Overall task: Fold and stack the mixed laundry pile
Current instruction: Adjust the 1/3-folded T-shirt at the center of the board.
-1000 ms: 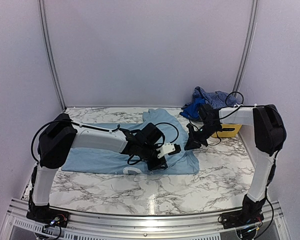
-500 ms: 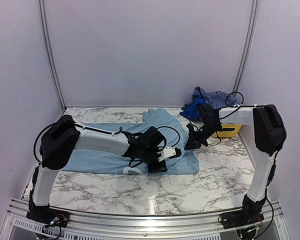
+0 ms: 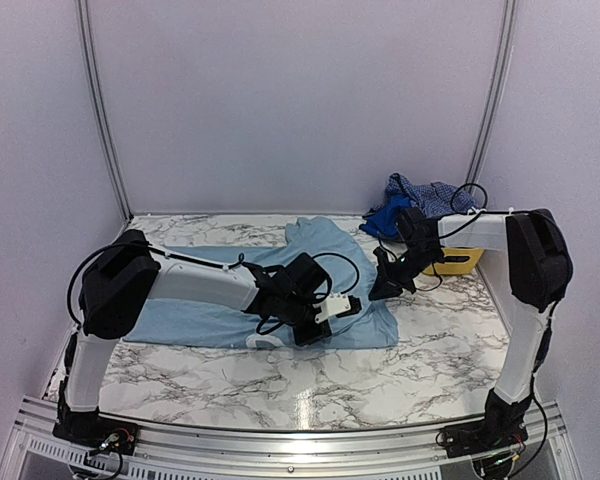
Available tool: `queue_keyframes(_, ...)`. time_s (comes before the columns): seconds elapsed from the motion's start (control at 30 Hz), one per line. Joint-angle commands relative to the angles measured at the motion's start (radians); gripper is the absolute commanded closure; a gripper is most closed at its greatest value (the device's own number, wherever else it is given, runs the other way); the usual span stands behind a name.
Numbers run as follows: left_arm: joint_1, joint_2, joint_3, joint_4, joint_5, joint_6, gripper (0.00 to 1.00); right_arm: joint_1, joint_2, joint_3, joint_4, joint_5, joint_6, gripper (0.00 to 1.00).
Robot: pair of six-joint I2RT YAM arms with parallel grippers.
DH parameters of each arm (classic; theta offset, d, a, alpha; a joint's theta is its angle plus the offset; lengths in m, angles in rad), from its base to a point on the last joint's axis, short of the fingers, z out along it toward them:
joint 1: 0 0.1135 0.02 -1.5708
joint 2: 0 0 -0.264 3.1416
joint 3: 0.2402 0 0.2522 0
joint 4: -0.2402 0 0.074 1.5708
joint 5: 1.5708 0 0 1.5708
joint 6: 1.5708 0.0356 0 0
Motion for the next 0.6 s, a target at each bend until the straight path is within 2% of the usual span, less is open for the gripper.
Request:
queue_keyframes(0.0, 0.010, -0.070, -0.015, 0.002, 0.027, 0.000, 0.99, -0.001, -0.015, 0.016, 0.013, -0.010, 0.013, 1.00)
queue_keyframes(0.3, 0.097, -0.140, -0.032, 0.025, -0.010, -0.022, 1.00, 0.007, -0.011, 0.043, 0.036, -0.030, 0.053, 1.00)
queue_keyframes(0.57, 0.163, -0.108, -0.024, 0.061, -0.117, -0.014, 1.00, 0.006, 0.017, 0.065, 0.095, -0.064, 0.124, 1.00)
